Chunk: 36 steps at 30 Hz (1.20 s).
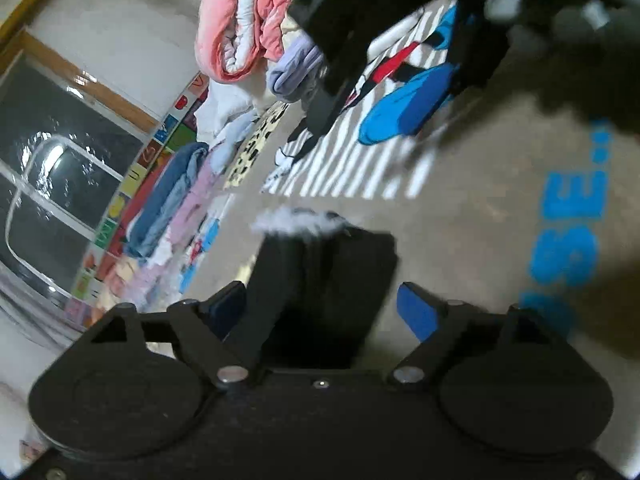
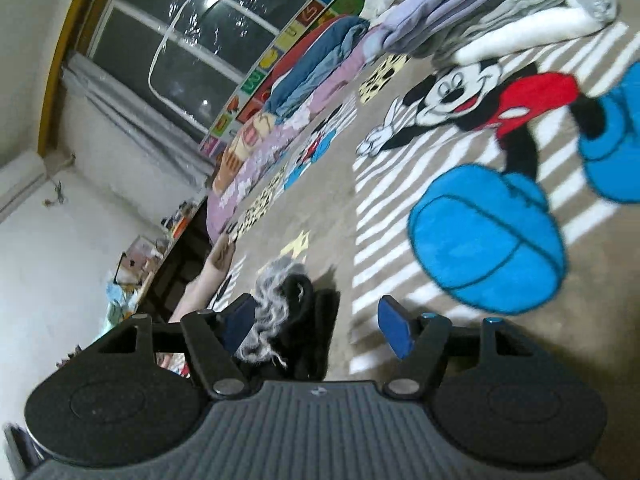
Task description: Fold clothes
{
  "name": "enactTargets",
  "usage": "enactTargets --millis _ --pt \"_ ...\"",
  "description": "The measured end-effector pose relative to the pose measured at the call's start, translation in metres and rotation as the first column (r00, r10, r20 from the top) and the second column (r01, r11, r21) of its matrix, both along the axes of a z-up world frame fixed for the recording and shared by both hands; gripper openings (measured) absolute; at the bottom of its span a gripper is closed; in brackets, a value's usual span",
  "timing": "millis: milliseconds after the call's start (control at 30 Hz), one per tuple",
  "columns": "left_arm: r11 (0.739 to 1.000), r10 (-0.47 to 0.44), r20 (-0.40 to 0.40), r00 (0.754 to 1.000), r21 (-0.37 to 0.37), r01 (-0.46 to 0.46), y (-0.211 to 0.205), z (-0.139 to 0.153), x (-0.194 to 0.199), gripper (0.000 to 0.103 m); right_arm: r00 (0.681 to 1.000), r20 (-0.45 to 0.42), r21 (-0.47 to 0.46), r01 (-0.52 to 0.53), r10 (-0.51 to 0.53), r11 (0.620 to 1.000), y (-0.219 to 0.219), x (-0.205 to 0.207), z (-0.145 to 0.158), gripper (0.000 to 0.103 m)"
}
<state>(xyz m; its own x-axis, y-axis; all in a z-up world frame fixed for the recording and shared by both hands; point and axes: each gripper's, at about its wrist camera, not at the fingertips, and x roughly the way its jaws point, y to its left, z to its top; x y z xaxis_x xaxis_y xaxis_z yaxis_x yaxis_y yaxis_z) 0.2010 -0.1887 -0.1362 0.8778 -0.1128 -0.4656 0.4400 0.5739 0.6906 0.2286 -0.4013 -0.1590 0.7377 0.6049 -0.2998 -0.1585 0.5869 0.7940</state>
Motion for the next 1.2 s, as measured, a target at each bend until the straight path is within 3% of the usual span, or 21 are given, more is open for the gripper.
enactTargets --millis 100,233,333,400,467,533,600,700,733,767,800,900,1000,1033,1067,1100,1133,1167,1200 --pt "0.996 0.002 0.045 0.999 0.089 -0.006 -0.016 -0.01 0.012 0.097 0.999 0.011 0.015 0.041 -0.041 0.999 -0.017 -0.003 0.0 0.07" --pt "0.992 0.038 0.068 0.997 0.114 -0.046 -0.022 -0.013 0.021 0.097 0.998 0.0 0.067 0.07 -0.07 0.995 -0.033 -0.003 -0.007 0.07" --pt "0.981 0.021 0.076 0.997 0.193 -0.035 -0.033 -0.014 0.015 0.079 0.997 0.0 0.086 0.075 -0.075 0.993 -0.039 -0.002 -0.009 0.07" --pt "0.96 0.011 0.095 0.995 0.279 -0.037 -0.042 -0.018 0.013 0.061 0.997 0.008 0.083 0.074 -0.075 0.994 -0.041 -0.003 -0.007 0.07" --pt "0.928 0.005 0.094 0.996 0.371 -0.04 -0.05 -0.024 0.013 0.059 0.997 0.01 0.089 0.08 -0.081 0.993 -0.045 -0.004 -0.007 0.07" --pt "0.908 0.006 0.095 0.995 0.417 -0.046 -0.057 -0.028 0.015 0.063 0.996 0.01 0.095 0.088 -0.09 0.992 -0.049 -0.005 -0.007 0.071" --pt "0.905 0.037 0.118 0.992 0.416 -0.084 -0.06 -0.027 0.024 0.071 0.995 0.01 0.103 0.093 -0.094 0.99 -0.051 -0.004 -0.007 0.071" --pt "0.909 0.098 0.073 0.993 0.4 -0.119 -0.064 -0.024 0.044 0.071 0.995 0.01 0.112 0.099 -0.101 0.989 -0.053 -0.002 -0.007 0.072" --pt "0.91 0.11 0.063 0.992 0.394 -0.126 -0.065 -0.023 0.05 0.069 0.995 0.011 0.114 0.101 -0.103 0.988 -0.053 -0.001 -0.007 0.072" --pt "0.913 0.122 0.052 0.991 0.386 -0.133 -0.066 -0.022 0.056 0.048 0.994 0.011 0.117 0.103 -0.105 0.988 -0.053 0.0 -0.007 0.072" --pt "0.921 0.133 0.041 0.99 0.364 -0.139 -0.065 -0.02 0.061 0.039 0.994 0.012 0.12 0.106 -0.108 0.987 -0.053 0.0 -0.007 0.072" --pt "0.943 0.148 0.065 0.987 0.29 -0.161 -0.058 -0.004 0.062 0.033 0.993 0.01 0.134 0.111 -0.113 0.985 -0.053 0.003 -0.008 0.072" --pt "0.977 0.2 0.082 0.976 0.065 -0.205 -0.042 0.056 0.059 0.033 0.994 0.016 0.156 0.108 -0.112 0.982 -0.053 0.005 -0.009 0.072" --pt "0.975 0.214 0.063 0.975 -0.069 -0.21 -0.032 0.085 0.059 0.033 0.993 0.023 0.163 0.107 -0.112 0.981 -0.053 0.006 -0.009 0.072" --pt "0.955 0.227 0.038 0.973 -0.204 -0.214 -0.021 0.112 0.059 0.033 0.993 0.031 0.169 0.107 -0.114 0.98 -0.054 0.007 -0.008 0.072" --pt "0.911 0.238 -0.006 0.971 -0.346 -0.225 -0.003 0.126 0.06 0.033 0.993 0.039 0.175 0.106 -0.115 0.979 -0.054 0.008 -0.007 0.072" --pt "0.846 0.243 -0.05 0.969 -0.478 -0.237 0.016 0.14 0.061 0.033 0.992 0.046 0.19 0.111 -0.122 0.975 -0.055 0.009 -0.008 0.072" --pt "0.761 0.241 -0.095 0.966 -0.599 -0.248 0.034 0.154 0.062 0.032 0.99 0.051 0.208 0.117 -0.131 0.971 -0.057 0.01 -0.008 0.072" --pt "0.659 0.232 -0.138 0.963 -0.706 -0.26 0.052 0.169 0.063 0.032 0.989 0.057 0.226 0.123 -0.14 0.966 -0.058 0.011 -0.009 0.072"
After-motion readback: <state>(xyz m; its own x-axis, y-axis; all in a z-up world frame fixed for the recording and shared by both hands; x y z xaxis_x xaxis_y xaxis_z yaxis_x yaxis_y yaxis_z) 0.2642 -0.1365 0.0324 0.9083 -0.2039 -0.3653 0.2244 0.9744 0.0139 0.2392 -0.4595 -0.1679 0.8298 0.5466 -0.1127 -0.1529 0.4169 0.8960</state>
